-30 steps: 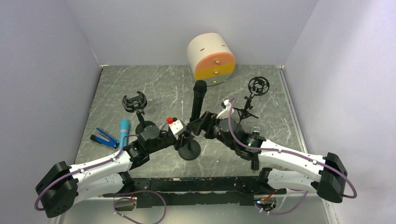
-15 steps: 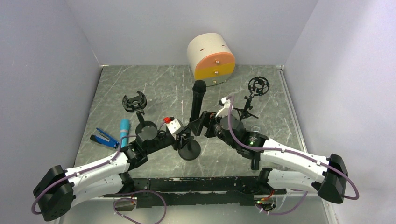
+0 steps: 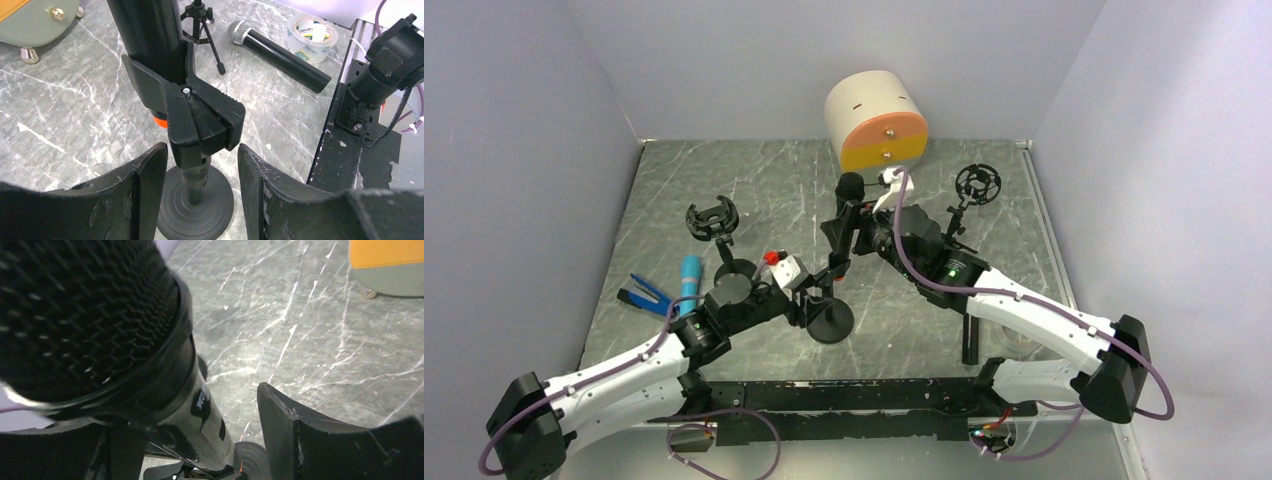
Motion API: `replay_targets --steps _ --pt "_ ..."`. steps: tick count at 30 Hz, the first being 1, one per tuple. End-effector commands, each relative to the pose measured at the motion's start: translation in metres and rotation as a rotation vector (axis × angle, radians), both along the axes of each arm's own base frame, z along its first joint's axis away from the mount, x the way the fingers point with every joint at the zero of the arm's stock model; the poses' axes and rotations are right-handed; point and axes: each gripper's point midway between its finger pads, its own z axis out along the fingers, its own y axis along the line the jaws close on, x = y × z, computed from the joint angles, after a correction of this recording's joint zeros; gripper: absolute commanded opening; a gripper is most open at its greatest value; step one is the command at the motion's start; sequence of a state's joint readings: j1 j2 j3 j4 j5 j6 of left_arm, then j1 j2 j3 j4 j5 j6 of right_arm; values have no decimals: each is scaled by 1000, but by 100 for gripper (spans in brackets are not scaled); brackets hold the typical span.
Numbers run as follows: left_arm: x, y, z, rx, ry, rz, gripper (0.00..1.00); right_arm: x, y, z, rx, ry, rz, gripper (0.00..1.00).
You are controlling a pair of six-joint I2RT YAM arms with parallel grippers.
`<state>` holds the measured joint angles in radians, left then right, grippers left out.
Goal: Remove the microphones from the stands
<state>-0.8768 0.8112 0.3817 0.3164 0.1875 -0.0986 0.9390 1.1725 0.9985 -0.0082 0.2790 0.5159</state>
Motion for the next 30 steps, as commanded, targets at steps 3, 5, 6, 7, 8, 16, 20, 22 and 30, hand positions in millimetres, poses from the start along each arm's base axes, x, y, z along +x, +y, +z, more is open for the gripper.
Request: replay_targets --steps 3,5,6,7,8,16,20,22,30 --pt "-7 0 30 -57 -11 -18 58 -8 15 15 -17 -51 117 65" --pt "-7 0 35 -70 -9 -16 59 -8 13 17 -24 -66 117 58" --pt "-7 1 39 -81 -9 -11 59 -8 12 18 -27 -73 114 55" --pt "-6 1 43 -90 -6 -1 59 -8 11 20 -29 -80 112 52" --pt "-4 2 46 -101 0 11 59 -8 10 21 -31 -86 114 49" --pt "7 0 63 -69 79 81 61 -8 7 16 -43 -48 84 40" --pt "8 1 65 -45 61 86 61 -10 6 18 -42 -50 55 40" --pt "8 2 60 -9 64 89 59 -10 4 20 -53 -53 27 40" --pt "-1 -1 53 80 65 23 61 -18 -7 34 -62 -108 -92 39"
